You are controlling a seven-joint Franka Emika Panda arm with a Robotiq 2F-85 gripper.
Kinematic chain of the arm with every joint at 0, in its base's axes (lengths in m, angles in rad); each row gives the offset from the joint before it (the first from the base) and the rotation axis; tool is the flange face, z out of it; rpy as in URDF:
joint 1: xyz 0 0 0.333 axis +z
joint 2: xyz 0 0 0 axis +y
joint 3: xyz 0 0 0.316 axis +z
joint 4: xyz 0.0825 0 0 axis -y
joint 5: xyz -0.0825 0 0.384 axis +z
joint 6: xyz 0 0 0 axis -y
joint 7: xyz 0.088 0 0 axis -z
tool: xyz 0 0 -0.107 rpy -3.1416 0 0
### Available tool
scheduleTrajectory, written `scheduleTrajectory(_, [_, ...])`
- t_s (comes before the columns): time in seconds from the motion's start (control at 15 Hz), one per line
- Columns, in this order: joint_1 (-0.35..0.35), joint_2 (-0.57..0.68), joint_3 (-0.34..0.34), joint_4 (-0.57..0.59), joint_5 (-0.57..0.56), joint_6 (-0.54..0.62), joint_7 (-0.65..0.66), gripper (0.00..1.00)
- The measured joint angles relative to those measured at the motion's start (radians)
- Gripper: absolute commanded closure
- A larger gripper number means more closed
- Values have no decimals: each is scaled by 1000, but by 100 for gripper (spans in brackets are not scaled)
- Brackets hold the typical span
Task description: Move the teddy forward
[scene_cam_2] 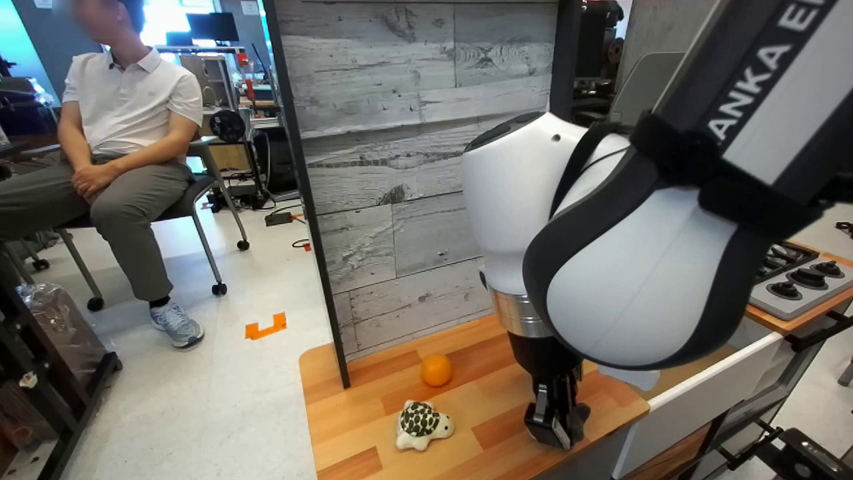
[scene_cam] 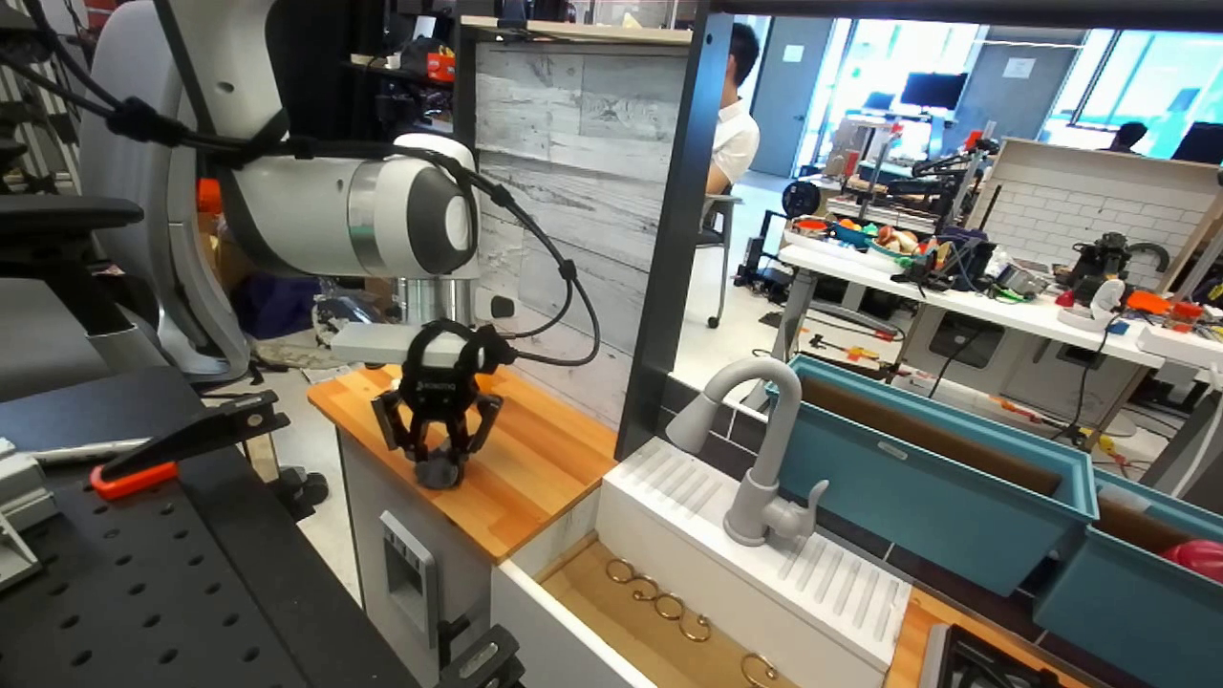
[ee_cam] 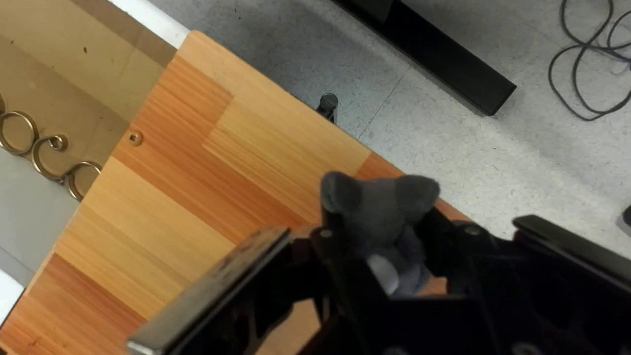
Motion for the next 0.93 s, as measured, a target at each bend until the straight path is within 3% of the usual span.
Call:
scheduleTrajectory(0.07, [6,0,-2,2,-6,0,0,99])
scheduleTrajectory(0.67, [11,-101,-9,27,-14,27,21,96])
scheduleTrajectory(0.93, [6,-109,-47,76,-17,27,56,96])
